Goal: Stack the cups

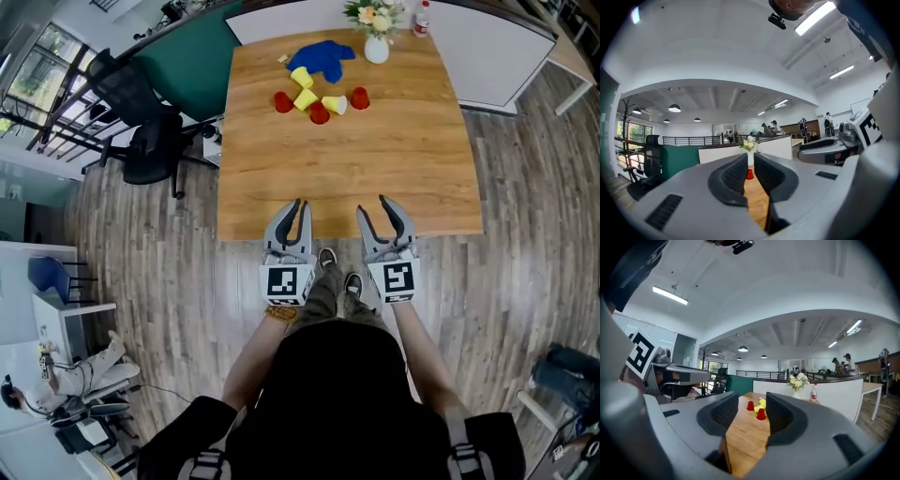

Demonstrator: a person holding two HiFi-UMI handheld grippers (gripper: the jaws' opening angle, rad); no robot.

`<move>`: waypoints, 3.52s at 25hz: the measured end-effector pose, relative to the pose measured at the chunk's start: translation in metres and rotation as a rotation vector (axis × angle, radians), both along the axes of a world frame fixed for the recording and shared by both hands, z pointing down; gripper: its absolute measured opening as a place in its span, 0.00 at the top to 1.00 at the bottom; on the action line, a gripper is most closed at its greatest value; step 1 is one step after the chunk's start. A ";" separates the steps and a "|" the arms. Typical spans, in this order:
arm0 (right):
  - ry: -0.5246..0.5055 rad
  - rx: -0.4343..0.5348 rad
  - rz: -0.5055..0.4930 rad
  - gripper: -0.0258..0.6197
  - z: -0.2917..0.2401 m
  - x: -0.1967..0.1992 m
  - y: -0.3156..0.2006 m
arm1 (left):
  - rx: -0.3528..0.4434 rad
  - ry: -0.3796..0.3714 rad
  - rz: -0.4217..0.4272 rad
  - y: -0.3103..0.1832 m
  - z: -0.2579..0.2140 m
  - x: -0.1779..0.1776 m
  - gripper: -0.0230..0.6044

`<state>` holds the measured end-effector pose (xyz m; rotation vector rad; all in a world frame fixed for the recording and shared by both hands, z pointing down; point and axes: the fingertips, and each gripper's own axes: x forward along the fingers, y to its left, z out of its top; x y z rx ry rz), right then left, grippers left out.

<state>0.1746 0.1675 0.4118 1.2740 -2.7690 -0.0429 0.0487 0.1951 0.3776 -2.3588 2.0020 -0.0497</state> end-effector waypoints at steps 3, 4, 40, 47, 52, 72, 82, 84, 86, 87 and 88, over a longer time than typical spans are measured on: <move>0.027 0.007 -0.025 0.68 0.001 -0.010 -0.011 | -0.002 0.024 -0.034 -0.018 0.004 -0.019 0.90; 0.033 0.007 -0.032 0.68 0.002 -0.014 -0.015 | -0.002 0.028 -0.044 -0.026 0.006 -0.025 0.90; 0.216 -0.122 -0.047 0.68 0.040 -0.149 -0.212 | -0.223 0.102 -0.090 -0.294 0.155 -0.202 0.81; 0.209 -0.120 -0.121 0.68 0.049 -0.175 -0.235 | -0.258 0.074 -0.094 -0.335 0.186 -0.221 0.71; 0.196 -0.133 -0.151 0.68 0.054 -0.181 -0.250 | -0.314 0.060 -0.095 -0.367 0.219 -0.230 0.63; 0.240 -0.246 -0.113 0.65 0.097 -0.132 -0.256 | -0.451 0.061 -0.088 -0.429 0.291 -0.239 0.56; 0.240 -0.256 -0.115 0.65 0.100 -0.130 -0.256 | -0.466 0.116 -0.081 -0.425 0.296 -0.245 0.60; 0.241 -0.257 -0.121 0.65 0.101 -0.133 -0.255 | -0.455 0.117 -0.084 -0.418 0.291 -0.246 0.61; 0.241 -0.257 -0.125 0.65 0.104 -0.135 -0.254 | -0.443 0.117 -0.093 -0.407 0.286 -0.247 0.61; 0.242 -0.258 -0.126 0.65 0.106 -0.136 -0.254 | -0.437 0.117 -0.096 -0.401 0.283 -0.246 0.61; 0.242 -0.259 -0.127 0.65 0.107 -0.137 -0.254 | -0.432 0.117 -0.097 -0.394 0.281 -0.244 0.61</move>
